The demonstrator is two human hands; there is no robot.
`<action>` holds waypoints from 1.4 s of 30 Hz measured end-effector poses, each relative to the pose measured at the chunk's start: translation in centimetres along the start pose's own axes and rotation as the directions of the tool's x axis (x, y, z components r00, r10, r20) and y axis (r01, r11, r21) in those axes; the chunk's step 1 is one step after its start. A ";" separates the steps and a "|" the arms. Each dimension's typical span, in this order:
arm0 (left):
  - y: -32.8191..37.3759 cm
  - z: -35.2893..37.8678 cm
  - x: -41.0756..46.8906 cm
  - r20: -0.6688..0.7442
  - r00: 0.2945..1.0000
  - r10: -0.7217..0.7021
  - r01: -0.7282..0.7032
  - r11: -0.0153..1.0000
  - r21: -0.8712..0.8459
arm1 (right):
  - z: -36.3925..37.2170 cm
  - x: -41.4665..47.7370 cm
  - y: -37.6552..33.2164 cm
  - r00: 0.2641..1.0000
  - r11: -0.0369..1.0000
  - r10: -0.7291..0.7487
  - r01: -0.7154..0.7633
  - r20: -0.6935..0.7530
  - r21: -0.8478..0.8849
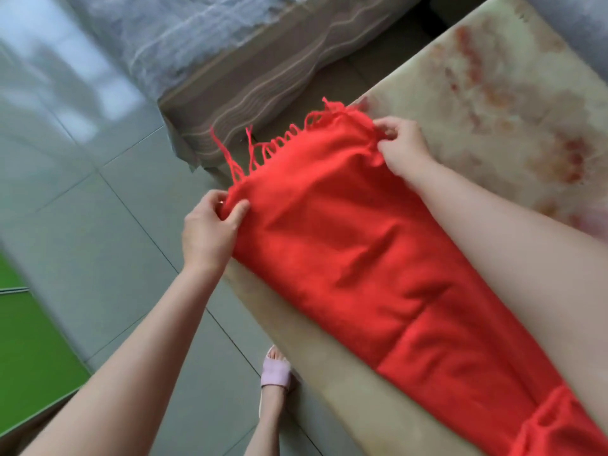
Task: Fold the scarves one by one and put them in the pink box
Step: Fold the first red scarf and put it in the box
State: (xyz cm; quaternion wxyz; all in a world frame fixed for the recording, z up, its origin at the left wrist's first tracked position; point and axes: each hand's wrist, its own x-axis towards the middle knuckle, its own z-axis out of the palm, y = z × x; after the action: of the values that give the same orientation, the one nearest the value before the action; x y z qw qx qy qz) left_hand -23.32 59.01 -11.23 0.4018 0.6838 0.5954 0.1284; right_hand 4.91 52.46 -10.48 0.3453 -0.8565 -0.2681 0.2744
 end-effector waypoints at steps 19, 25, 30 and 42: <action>-2.4 -1.4 -1.5 0.054 0.977 -0.205 0.191 0.962 0.196 | -2.4 -2.9 5.6 0.984 0.929 0.167 -0.135 0.067 -0.345; -1.4 -2.3 0.9 -0.137 0.989 -0.062 0.093 0.967 0.238 | -3.6 -5.3 7.1 0.990 0.908 0.130 -0.097 0.055 -0.407; -0.8 -1.6 2.1 -0.165 0.984 -0.069 0.100 0.977 0.187 | -3.5 -6.6 7.6 0.994 0.912 0.093 -0.106 -0.050 -0.396; -2.3 -1.0 0.0 0.172 0.942 -0.290 0.331 0.891 -0.311 | 4.3 -28.0 9.0 0.972 0.782 -0.194 0.234 0.131 -0.578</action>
State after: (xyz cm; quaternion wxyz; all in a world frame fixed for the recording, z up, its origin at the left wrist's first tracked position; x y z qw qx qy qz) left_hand -25.64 59.32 -12.23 0.5629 0.5078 0.6409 0.1203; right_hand -15.24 30.67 -11.83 0.0827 -0.8758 -0.4464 0.1643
